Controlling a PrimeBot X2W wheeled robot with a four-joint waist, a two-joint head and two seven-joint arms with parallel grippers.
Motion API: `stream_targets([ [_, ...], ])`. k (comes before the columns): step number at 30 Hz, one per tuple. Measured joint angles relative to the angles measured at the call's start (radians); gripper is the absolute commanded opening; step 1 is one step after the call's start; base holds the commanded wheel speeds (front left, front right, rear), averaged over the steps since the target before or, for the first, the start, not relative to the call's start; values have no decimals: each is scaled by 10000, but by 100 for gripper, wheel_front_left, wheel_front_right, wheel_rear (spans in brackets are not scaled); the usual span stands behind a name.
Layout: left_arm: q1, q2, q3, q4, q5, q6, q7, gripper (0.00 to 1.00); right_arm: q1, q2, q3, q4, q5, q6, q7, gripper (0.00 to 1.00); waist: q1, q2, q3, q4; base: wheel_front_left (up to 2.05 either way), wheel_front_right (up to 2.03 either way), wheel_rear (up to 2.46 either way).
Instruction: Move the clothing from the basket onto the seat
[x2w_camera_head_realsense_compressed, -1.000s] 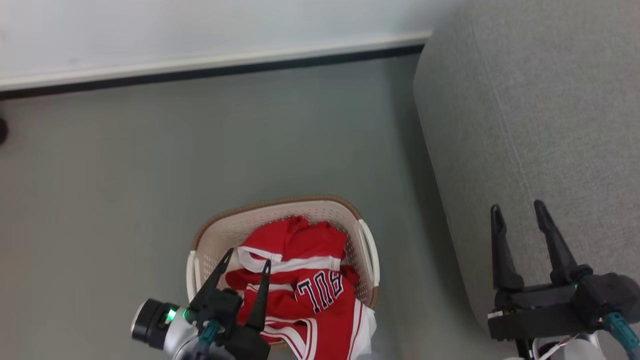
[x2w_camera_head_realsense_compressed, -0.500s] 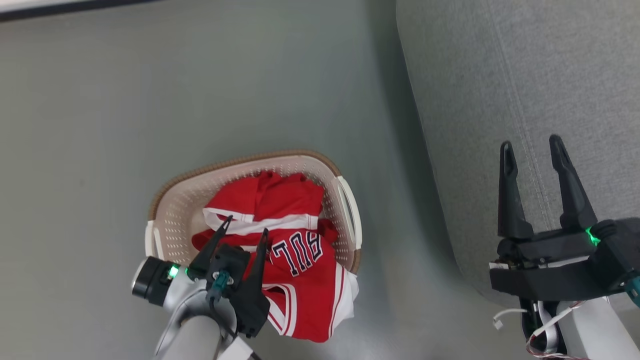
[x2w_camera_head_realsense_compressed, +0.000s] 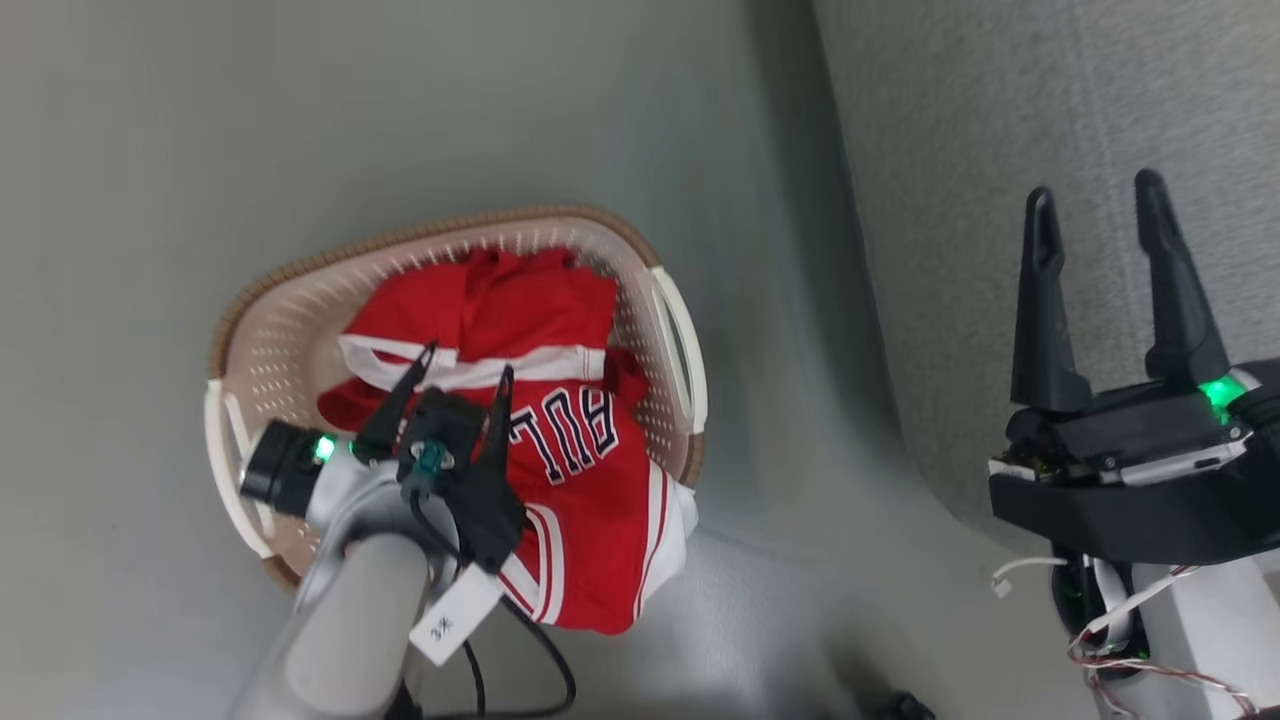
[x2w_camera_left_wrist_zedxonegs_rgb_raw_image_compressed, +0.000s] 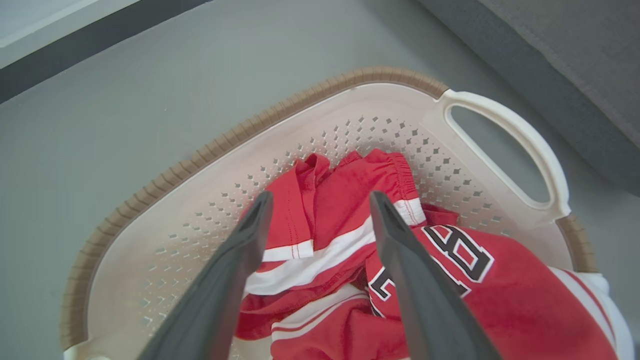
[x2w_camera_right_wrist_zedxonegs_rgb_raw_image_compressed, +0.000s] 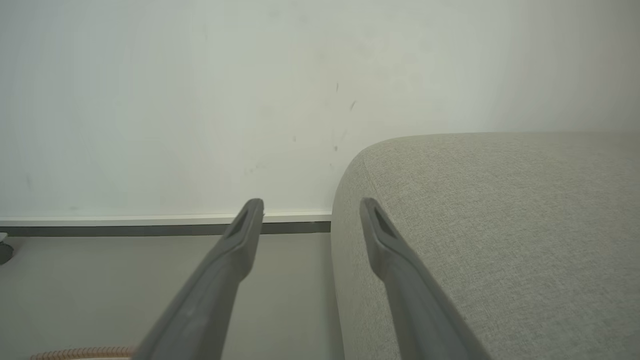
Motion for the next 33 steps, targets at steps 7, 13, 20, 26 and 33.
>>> stream_targets([
  [7, -1030, -15, 100, 263, 65, 96, 0, 100, -376, -27, -88, -337, -86, 35, 0, 100, 0, -1, 930, -80, 0, 0, 0],
  [13, -1683, -17, 201, 499, 69, 144, 2, 100, -812, -2, -123, -558, -100, 44, 0, 100, 0, -1, 1594, -119, 0, 0, 0],
  [20, -2376, 38, 397, 742, 171, 259, 0, 100, -1332, 79, -236, -798, -155, 44, -2, 100, -1, -1, 2520, -164, 0, 0, 0],
  [26, -2958, 196, 564, 1104, 443, 420, -79, 100, -1725, 194, -259, -759, -171, 79, -2, 100, -1, -1, 3226, -202, 0, 0, 0],
  [33, -3235, 169, 646, 1526, 548, 500, -293, 65, -2002, 290, -249, -677, -247, 88, -88, 100, -3, -2, 3687, -266, 0, 0, 0],
])
